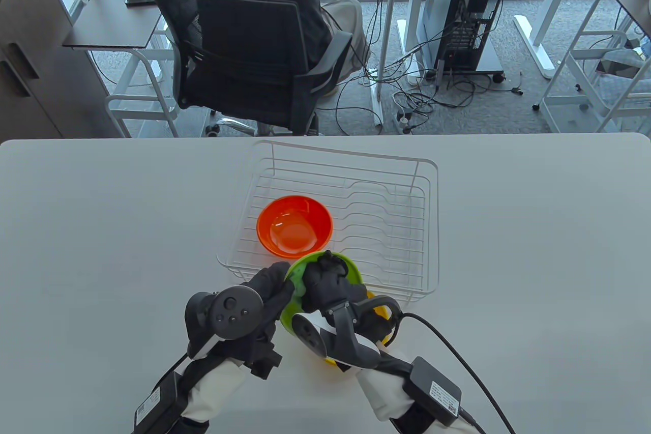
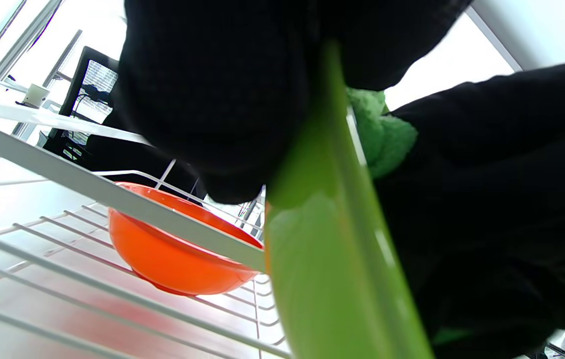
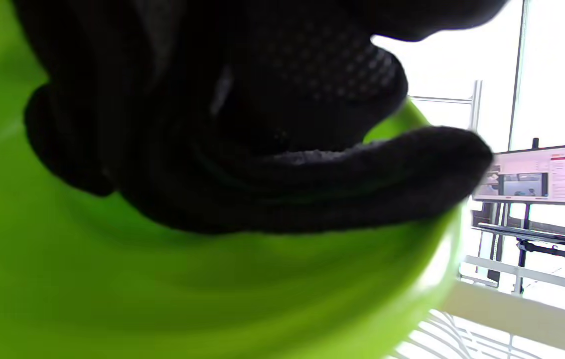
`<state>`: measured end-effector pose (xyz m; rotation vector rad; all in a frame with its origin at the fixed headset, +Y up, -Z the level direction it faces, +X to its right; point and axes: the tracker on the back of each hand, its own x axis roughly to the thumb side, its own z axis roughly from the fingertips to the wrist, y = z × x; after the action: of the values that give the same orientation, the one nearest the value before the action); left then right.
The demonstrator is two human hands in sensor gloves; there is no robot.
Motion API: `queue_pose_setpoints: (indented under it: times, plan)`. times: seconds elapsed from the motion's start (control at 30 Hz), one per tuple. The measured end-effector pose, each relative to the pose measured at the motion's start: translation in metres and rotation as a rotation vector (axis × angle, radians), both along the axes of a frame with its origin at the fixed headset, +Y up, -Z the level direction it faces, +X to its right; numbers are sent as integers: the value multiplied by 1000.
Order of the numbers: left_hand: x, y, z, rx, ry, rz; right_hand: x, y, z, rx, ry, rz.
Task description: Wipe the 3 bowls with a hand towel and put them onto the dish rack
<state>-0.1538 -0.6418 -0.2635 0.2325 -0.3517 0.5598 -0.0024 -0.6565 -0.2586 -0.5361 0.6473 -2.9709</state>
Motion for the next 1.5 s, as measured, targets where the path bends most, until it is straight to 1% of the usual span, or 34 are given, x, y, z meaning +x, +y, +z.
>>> queue_pose_setpoints:
  times: [0.13, 0.27, 0.37, 0.5, 0.53, 0.6, 0.67, 0.73, 0.83, 0.9, 1.0, 1.1, 1.3, 1.4, 1.5]
  plan:
    - [0, 0, 0, 11, 4, -3, 5, 0, -5, -19, -45, 18]
    - [-1, 1, 0, 30, 15, -32, 4, -3, -8, -115, -72, 36]
    - [-1, 1, 0, 37, 21, -39, 1, -5, -8, -164, -71, 38]
    - [-3, 2, 0, 45, 31, -33, -3, -7, -6, -279, -41, -5]
    - [-4, 2, 0, 46, 33, -32, -5, -7, -5, -338, -25, -21]
    - [-4, 2, 0, 42, 30, -38, -10, -7, -2, -408, 18, -72]
    - [-3, 1, -1, 37, 21, -50, -13, -6, 1, -430, 45, -112]
    - [-2, 1, -1, 27, 10, -69, -15, -3, 3, -414, 57, -106]
    - [-2, 1, -1, 16, 5, -49, -13, -2, 0, -371, 47, -112]
    - [-1, 1, -2, 5, -6, -47, -7, 0, -5, -331, 23, -143]
    - [2, -1, -1, -8, -18, -65, 3, 3, -12, -268, -27, -143]
    - [3, -2, -2, -17, -4, -54, 14, 6, -17, -242, -69, -159]
    - [-5, 7, -16, -50, 119, -31, 42, 21, -29, -247, -125, -346]
    - [-12, 16, -26, -59, 190, -21, 61, 26, -37, -286, -150, -478]
    - [-19, 29, -36, -40, 283, -53, 81, 26, -45, -336, -186, -593]
